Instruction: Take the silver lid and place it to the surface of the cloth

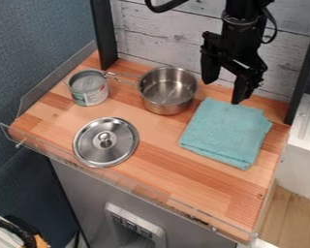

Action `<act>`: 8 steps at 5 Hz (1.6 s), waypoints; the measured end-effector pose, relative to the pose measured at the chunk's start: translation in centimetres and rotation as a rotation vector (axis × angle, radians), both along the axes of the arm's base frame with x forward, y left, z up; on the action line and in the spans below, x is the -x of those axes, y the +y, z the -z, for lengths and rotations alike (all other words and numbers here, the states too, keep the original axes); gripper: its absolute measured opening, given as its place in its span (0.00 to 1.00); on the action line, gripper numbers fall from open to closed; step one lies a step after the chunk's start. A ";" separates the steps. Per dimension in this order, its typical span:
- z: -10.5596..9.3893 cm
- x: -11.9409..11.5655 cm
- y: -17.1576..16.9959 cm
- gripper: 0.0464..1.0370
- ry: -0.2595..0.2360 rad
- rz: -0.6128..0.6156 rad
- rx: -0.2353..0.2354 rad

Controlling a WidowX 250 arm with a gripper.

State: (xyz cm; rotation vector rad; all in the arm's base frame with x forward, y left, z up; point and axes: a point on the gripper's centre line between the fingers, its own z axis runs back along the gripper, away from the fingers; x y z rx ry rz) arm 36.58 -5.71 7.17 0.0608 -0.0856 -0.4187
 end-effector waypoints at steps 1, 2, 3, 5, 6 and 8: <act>1.3 0.4 0.1 0.96 0.037 0.001 -0.003; 1.7 2.8 2.1 0.96 0.055 -0.035 0.022; 0.4 4.6 5.4 0.96 0.013 -0.079 0.091; 1.3 8.1 10.4 0.96 -0.006 -0.102 0.097; 2.5 9.5 12.1 0.96 -0.046 -0.085 0.053; 4.5 10.5 14.7 0.96 -0.054 -0.142 -0.052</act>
